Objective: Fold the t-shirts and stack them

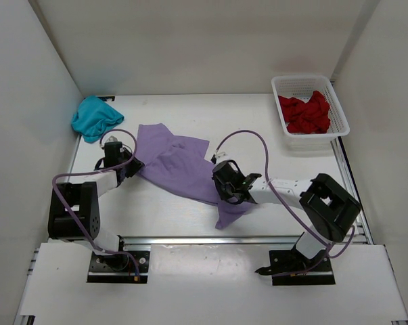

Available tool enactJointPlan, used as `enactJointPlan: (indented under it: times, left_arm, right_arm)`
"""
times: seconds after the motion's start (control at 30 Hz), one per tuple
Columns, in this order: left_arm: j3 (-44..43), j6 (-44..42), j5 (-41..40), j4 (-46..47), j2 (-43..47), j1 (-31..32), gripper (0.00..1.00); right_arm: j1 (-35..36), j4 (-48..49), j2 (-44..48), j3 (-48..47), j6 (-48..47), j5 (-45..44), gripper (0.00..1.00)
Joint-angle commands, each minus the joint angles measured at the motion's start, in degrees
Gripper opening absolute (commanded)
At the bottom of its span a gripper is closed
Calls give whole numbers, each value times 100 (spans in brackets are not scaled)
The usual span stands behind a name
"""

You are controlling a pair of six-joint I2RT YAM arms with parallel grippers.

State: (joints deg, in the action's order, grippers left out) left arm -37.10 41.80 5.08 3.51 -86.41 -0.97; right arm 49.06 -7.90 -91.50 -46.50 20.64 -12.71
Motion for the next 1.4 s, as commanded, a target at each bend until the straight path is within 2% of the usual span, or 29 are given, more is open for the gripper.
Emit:
enactJointPlan:
  times: [0.0,0.13,0.2,0.3,0.43,0.53,0.73,0.9,1.0,1.1,1.17,1.27,1.33,1.37]
  left_arm:
    - [-113,-58,2,27,-42,18,31]
    - [-183,-128,-60,-87,106,1,25]
    - [-227,-163,-112,-192,186,-61,25]
    - [-245,-260,-78,-333,265,-158,31]
    - [-87,-278,-34,-342,283,-211,41]
    - [-157,-243,10,-281,116,-158,44]
    - [-210,-199,115,-535,54,-228,44]
    - [168,-269,-244,-597,835,-447,58]
    - [46,-287,-227,-641,759,-351,59]
    - [-16,-252,-192,-545,477,-158,56]
    - [-60,-199,-174,-500,187,-35,51]
    - [-139,-137,-139,-421,-24,18,49]
    - [-174,-59,-78,-412,-51,18,43]
    - [-140,-58,-60,-273,-25,18,35]
  right_arm:
    - [-19,158,-26,-175,45,-267,0]
    - [-10,43,702,88,107,-381,0]
    - [-45,-80,1465,342,203,-355,0]
    - [-335,-203,2555,799,352,-83,0]
    - [-1090,-440,3865,1405,546,399,0]
    - [-1565,-659,4420,1757,564,594,0]
    - [-1522,-537,4405,1776,616,708,0]
    - [-1540,-283,4361,1899,590,919,0]
    - [-1575,-177,4369,1969,555,1033,0]
    - [-1539,-133,4387,1987,546,981,0]
    - [-1470,-98,4448,1987,555,973,1]
    - [-1478,-141,4536,2022,563,963,0]
    - [-1513,-63,4493,2048,590,1016,0]
    - [-1487,-45,4492,2066,564,1068,0]
